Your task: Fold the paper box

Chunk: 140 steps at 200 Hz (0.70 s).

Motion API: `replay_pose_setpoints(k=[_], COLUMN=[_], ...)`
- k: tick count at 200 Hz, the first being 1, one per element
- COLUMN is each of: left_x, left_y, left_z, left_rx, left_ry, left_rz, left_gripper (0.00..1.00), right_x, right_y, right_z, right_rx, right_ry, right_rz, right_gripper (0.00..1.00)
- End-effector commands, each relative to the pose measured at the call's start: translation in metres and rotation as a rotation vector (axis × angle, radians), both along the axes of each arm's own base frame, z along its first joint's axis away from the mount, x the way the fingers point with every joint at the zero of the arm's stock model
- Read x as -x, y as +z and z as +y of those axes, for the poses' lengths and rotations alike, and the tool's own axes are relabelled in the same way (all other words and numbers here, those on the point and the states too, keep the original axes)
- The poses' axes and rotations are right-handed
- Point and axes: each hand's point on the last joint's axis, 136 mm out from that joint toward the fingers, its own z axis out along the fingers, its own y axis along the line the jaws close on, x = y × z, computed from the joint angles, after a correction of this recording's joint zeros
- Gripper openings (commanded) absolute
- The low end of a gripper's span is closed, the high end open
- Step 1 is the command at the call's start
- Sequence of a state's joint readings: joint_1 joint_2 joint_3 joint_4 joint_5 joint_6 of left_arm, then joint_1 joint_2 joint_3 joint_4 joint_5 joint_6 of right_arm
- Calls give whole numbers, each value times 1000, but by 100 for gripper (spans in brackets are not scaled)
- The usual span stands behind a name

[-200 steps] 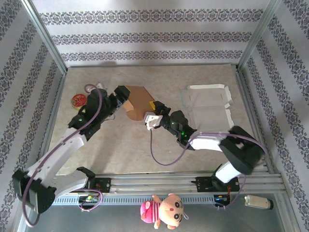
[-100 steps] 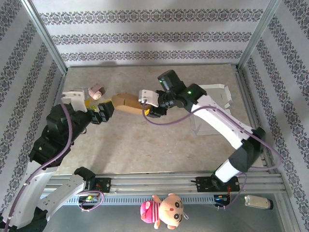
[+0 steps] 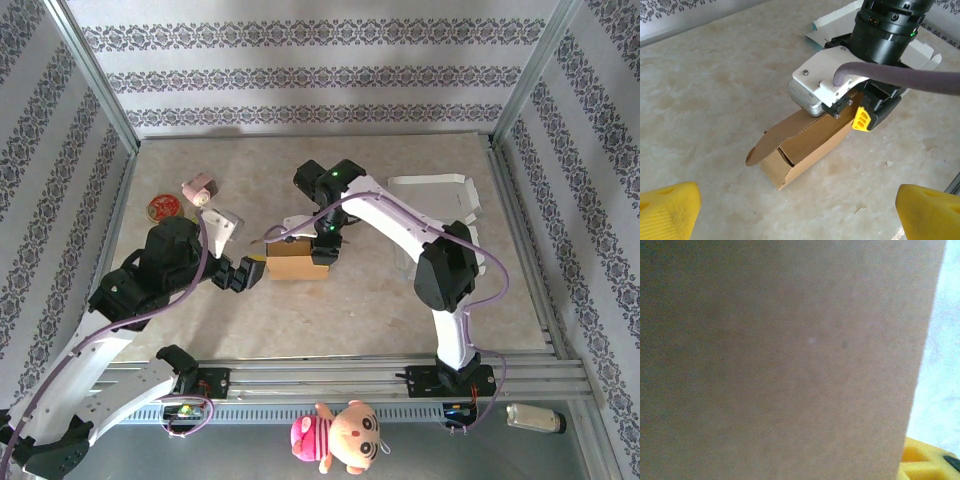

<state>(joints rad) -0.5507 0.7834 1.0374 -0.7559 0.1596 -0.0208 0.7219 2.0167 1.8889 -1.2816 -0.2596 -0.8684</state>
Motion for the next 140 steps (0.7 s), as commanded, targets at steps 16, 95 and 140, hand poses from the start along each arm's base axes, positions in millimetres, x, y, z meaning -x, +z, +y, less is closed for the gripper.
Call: replay_pose_setpoints(k=[16,95,140], left_x=[-7,-23,-32], left_y=[-6,-7,-4], left_z=[7,20,24], left_rx=[-50,-70,-65], left_ry=[34,153,196], left_rz=[-41,-62,23], left_gripper=[100,99,99], right_x=[-1,-4,-43], right_y=[0,51,97], right_z=[9,20,9], right_rx=[-59,-296,-561], right_ry=[2,-102,-540], right_rz=[17,-15,-119], right_gripper=[58,78,79])
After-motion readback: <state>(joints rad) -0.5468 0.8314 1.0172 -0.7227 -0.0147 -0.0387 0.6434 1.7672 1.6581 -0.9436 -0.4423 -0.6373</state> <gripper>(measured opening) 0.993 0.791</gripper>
